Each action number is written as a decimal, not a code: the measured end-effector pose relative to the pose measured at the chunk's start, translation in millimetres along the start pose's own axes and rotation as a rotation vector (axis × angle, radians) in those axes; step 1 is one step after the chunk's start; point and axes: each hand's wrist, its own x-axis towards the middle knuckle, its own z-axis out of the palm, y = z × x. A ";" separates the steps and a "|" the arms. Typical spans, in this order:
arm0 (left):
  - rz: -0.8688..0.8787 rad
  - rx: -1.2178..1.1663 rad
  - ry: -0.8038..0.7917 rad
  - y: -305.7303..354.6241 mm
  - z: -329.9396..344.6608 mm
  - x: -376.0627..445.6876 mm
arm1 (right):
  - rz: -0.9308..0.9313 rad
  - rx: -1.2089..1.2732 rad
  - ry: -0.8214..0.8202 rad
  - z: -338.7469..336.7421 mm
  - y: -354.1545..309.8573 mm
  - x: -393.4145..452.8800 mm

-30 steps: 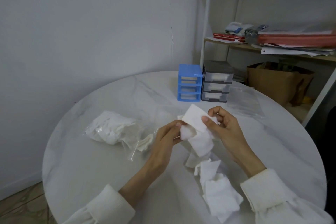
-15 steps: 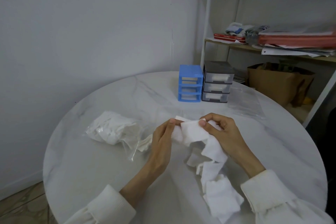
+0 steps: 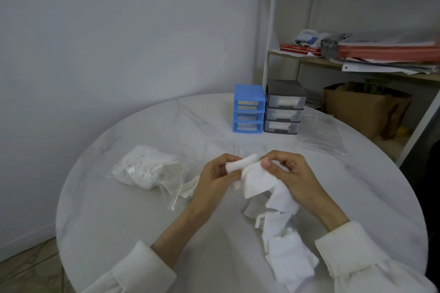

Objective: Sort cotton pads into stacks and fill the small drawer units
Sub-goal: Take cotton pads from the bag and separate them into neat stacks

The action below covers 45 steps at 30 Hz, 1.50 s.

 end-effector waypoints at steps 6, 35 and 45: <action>-0.200 -0.106 -0.027 0.8 4.6 -2.9 | -0.021 0.050 0.084 1.9 3.4 1.1; -0.326 -0.424 -0.059 -2.8 8.2 -0.6 | -0.040 -0.150 0.233 10.9 14.6 0.4; -0.320 -0.500 0.146 -4.9 5.3 3.8 | 0.019 0.041 0.278 5.8 13.8 1.9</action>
